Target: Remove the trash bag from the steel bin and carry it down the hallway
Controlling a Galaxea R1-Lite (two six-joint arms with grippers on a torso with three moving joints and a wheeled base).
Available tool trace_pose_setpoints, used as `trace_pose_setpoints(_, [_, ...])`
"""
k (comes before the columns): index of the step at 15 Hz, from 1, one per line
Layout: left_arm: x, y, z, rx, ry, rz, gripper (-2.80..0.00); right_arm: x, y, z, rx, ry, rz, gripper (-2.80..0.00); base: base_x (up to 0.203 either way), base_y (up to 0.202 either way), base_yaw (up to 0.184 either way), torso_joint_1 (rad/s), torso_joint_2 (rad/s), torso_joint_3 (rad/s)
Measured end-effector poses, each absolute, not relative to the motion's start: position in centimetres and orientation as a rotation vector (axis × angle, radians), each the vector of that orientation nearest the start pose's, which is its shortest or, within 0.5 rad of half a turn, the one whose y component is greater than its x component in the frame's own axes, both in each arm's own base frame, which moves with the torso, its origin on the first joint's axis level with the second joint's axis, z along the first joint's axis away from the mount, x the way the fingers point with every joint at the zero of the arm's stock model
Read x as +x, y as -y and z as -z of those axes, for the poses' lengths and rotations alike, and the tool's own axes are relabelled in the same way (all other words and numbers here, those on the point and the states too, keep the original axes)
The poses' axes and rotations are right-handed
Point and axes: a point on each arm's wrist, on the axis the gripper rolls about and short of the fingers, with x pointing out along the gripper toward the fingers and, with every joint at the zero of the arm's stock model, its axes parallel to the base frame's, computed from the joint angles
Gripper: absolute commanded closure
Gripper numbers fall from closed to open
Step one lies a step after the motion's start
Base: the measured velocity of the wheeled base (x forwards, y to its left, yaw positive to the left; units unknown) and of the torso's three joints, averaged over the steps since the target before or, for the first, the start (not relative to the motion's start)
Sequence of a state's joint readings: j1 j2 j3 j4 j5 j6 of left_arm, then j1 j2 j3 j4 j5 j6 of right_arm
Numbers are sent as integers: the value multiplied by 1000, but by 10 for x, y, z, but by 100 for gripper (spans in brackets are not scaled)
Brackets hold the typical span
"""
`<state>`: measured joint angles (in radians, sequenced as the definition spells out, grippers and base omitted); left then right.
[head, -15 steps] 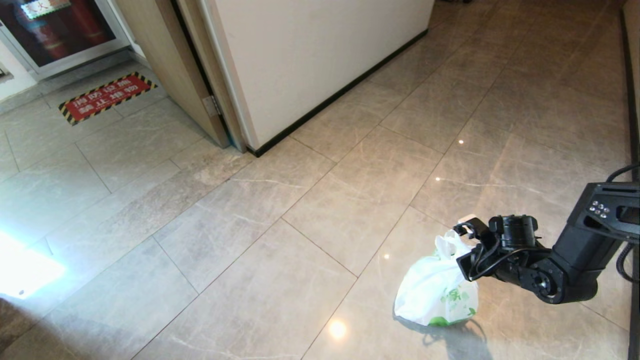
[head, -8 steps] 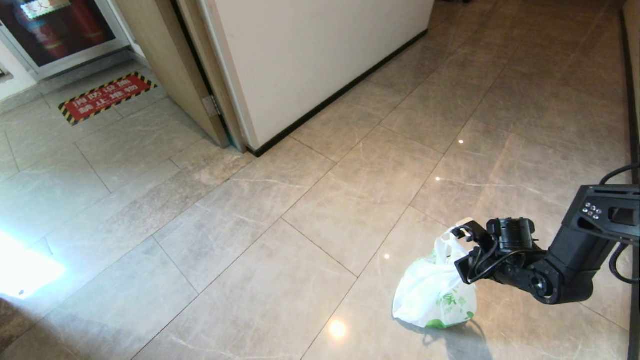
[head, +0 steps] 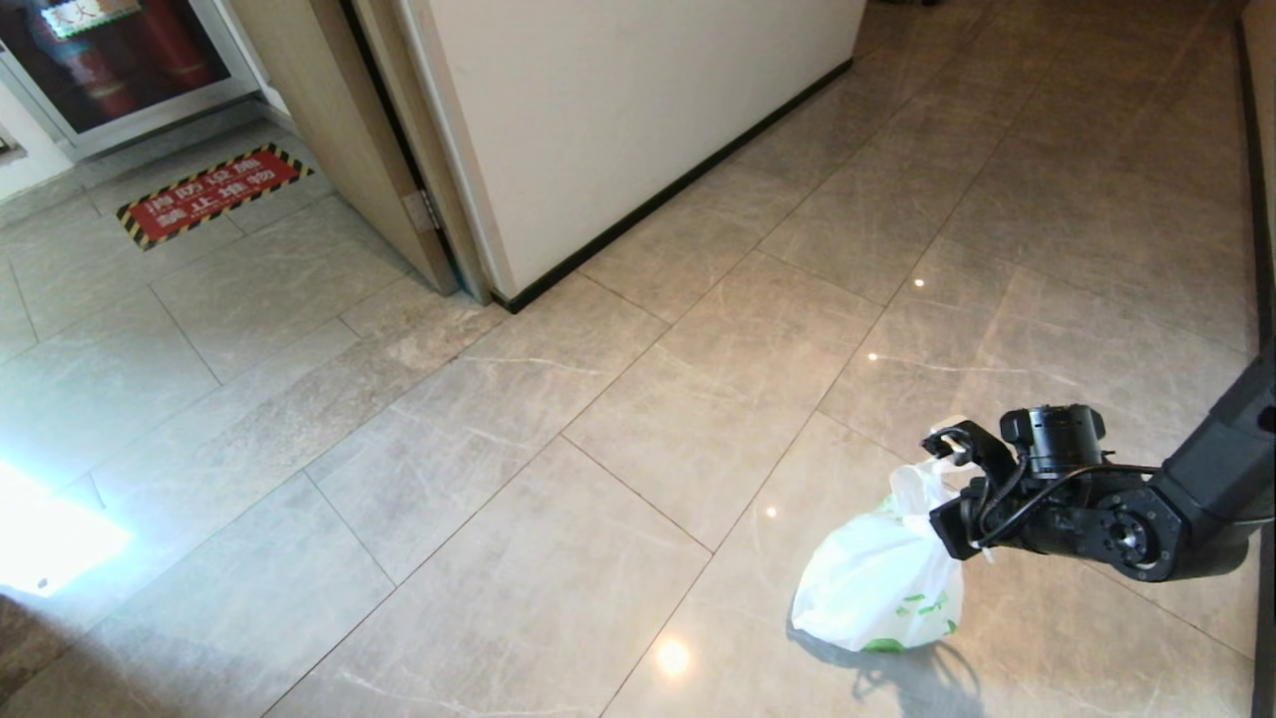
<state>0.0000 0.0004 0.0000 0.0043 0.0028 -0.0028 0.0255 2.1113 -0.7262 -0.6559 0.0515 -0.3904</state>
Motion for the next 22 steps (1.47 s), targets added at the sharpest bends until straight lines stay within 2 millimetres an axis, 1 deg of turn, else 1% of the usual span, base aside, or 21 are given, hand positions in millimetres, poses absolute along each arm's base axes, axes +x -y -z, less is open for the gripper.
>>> trace_pose_setpoints(1, [-23,0,-75,-2,-5,-3,0,332,-8,-38,-360,-724,-212,-280,0,0,0,0,0,0])
trace_pose_setpoints(3, [-23,0,-75,-3,-5,-3,0,327,-6,-54,-359,-703,-203,-280,0,0,0,0,0,0])
trace_pose_setpoints(5, [-23,0,-75,-3,-5,-3,0,315,-5,-65,-356,-696,-195,-280,0,0,0,0,0,0])
trace_pose_setpoints(7, [-23,0,-75,-3,-5,-3,0,297,-1,-75,-347,-726,-189,-280,0,0,0,0,0,0])
trace_pose_setpoints(10, [-23,0,-75,-3,-5,-3,0,262,3,-82,-331,-842,-195,-280,0,0,0,0,0,0])
trace_pose_setpoints(12, [-23,0,-75,-3,-5,-2,0,243,6,-89,-318,-888,-193,-280,0,0,0,0,0,0])
trace_pose_setpoints(15, [-23,0,-75,-2,-5,-3,0,219,13,-105,-301,-877,-163,-280,0,0,0,0,0,0])
trace_pose_setpoints(16, [-23,0,-75,-2,-5,-3,0,210,15,-112,-296,-863,-149,0,0,0,0,0,0,0])
trace_pose_setpoints(18, [-23,0,-75,-3,-5,-3,0,191,19,-124,-287,-834,-119,0,0,0,0,0,0,0])
trace_pose_setpoints(22, [-23,0,-75,-3,-5,-3,0,144,19,-137,-269,-738,-53,0,0,0,0,0,0,0])
